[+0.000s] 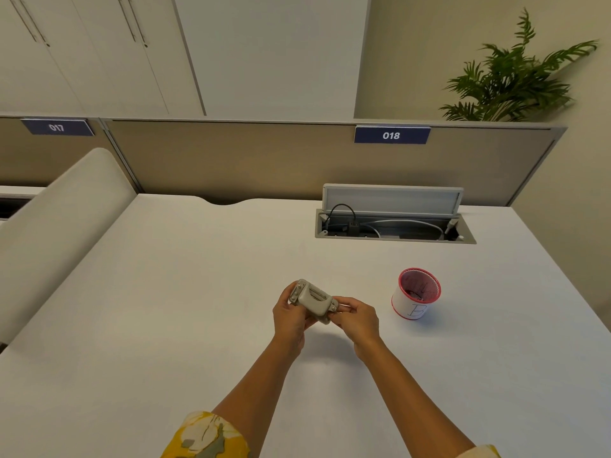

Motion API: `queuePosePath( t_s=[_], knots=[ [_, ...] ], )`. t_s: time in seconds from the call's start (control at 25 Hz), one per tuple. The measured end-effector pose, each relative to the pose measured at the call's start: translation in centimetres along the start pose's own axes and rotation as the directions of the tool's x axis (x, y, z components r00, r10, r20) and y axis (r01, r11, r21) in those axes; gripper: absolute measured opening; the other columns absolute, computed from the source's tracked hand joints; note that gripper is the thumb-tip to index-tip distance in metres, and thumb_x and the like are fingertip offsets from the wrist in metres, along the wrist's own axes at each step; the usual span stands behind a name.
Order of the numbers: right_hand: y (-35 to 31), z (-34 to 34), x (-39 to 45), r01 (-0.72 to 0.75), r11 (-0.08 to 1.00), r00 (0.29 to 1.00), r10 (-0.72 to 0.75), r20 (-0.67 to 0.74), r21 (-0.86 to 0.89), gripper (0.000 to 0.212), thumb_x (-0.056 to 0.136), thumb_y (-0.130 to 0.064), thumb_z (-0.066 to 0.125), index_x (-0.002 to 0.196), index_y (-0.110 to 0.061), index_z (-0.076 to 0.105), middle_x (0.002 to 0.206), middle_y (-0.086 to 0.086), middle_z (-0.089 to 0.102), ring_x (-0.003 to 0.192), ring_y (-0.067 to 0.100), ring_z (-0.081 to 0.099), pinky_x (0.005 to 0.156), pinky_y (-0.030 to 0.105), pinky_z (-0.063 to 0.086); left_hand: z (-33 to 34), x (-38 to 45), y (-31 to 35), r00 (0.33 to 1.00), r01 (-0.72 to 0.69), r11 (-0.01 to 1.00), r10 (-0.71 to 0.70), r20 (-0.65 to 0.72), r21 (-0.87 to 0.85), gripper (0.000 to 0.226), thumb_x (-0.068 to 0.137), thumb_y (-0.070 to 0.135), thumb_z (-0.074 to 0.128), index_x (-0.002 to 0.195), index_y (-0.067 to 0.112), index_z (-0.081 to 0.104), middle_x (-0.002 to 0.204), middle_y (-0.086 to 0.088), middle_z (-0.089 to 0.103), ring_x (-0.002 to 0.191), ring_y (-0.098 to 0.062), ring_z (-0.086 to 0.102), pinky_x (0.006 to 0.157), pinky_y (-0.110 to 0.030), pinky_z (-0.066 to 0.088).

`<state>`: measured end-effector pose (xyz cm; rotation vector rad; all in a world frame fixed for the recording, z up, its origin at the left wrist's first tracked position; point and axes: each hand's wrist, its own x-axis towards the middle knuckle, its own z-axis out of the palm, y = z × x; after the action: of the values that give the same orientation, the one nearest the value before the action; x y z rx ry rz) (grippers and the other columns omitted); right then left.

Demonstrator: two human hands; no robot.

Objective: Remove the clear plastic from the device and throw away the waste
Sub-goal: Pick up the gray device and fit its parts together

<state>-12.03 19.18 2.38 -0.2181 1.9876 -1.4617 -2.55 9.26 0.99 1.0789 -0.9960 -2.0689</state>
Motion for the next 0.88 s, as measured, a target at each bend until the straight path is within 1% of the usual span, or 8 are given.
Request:
queuePosePath(
  t_s=[0.12,0.24,0.4,0.52,0.64,0.72,0.8,0.88],
  knots=[
    [0.3,0.3,0.0,-0.024,1.000,1.000,0.024,0.006,0.002,0.033,0.075,-0.001,0.074,0.099,-0.025,0.075,0.093,-0.002,0.076,0.089,0.015,0.070,0.081,0.031,0.059,-0.2,0.2,0.1,1.000,0.005,1.000,-0.005,-0.020,0.019,0.049,0.084,-0.018,0.057,0.103,0.025,0.072,0.098,-0.011,0.076,0.085,-0.030,0.075,0.058,-0.037,0.062],
    [0.6,0.6,0.0,-0.012,0.999,1.000,0.011,0.014,0.030,0.031,0.076,-0.002,0.074,0.093,-0.027,0.074,0.093,-0.003,0.075,0.090,0.015,0.071,0.076,0.027,0.060,-0.5,0.4,0.2,1.000,0.014,1.000,-0.014,-0.010,0.026,0.050,0.084,-0.018,0.056,0.106,0.023,0.072,0.102,-0.015,0.075,0.086,-0.032,0.075,0.059,-0.036,0.062],
    [0.4,1.1,0.3,-0.024,0.991,0.999,0.017,0.051,0.135,0.035,0.078,0.004,0.071,0.108,-0.014,0.072,0.102,0.005,0.075,0.095,0.022,0.072,0.082,0.037,0.061,-1.0,0.5,0.3,1.000,-0.013,1.000,0.013,0.012,0.002,0.046,0.087,-0.014,0.059,0.121,0.017,0.066,0.115,-0.017,0.072,0.102,-0.034,0.072,0.068,-0.034,0.063],
    [-0.3,1.5,0.9,-0.055,0.979,0.996,0.041,0.074,0.195,0.035,0.080,0.008,0.067,0.111,-0.009,0.067,0.106,0.011,0.073,0.097,0.027,0.071,0.079,0.037,0.061,-0.9,0.8,0.4,1.000,0.007,0.998,-0.008,-0.012,-0.057,0.040,0.091,-0.009,0.057,0.118,0.019,0.066,0.115,-0.016,0.072,0.101,-0.033,0.071,0.065,-0.031,0.062],
    [-0.8,2.1,1.4,-0.063,0.980,0.996,0.050,0.074,0.188,0.036,0.083,0.006,0.066,0.116,-0.009,0.062,0.109,0.012,0.070,0.098,0.029,0.069,0.079,0.039,0.061,-0.8,1.4,0.8,0.996,0.074,0.990,-0.079,-0.038,-0.120,0.030,0.096,0.002,0.049,0.120,0.017,0.062,0.115,-0.017,0.069,0.099,-0.032,0.069,0.067,-0.036,0.061],
    [-1.0,2.7,1.8,-0.054,0.983,0.996,0.041,0.076,0.176,0.036,0.082,0.006,0.066,0.115,-0.010,0.062,0.110,0.011,0.069,0.100,0.028,0.068,0.079,0.038,0.061,-1.0,1.7,1.2,0.992,0.095,0.985,-0.106,-0.070,-0.143,0.029,0.100,0.016,0.046,0.127,0.011,0.058,0.118,-0.017,0.067,0.102,-0.031,0.067,0.071,-0.039,0.060],
    [-1.1,3.3,2.2,-0.034,0.987,0.998,0.025,0.058,0.156,0.035,0.079,0.006,0.069,0.108,-0.013,0.063,0.107,0.008,0.070,0.099,0.024,0.068,0.075,0.034,0.061,-1.3,2.3,1.6,0.988,0.084,0.990,-0.098,-0.117,-0.112,0.035,0.102,0.027,0.047,0.129,0.007,0.058,0.121,-0.018,0.067,0.105,-0.030,0.066,0.074,-0.039,0.058],
    [-1.1,4.1,2.9,-0.013,0.991,1.000,0.012,0.010,0.131,0.031,0.077,0.003,0.073,0.099,-0.016,0.063,0.102,0.005,0.070,0.096,0.022,0.068,0.072,0.031,0.061,-1.6,3.1,1.8,0.985,0.046,0.998,-0.051,-0.168,-0.035,0.033,0.099,0.020,0.057,0.129,0.006,0.058,0.124,-0.019,0.066,0.110,-0.032,0.066,0.078,-0.040,0.058]
  ],
)
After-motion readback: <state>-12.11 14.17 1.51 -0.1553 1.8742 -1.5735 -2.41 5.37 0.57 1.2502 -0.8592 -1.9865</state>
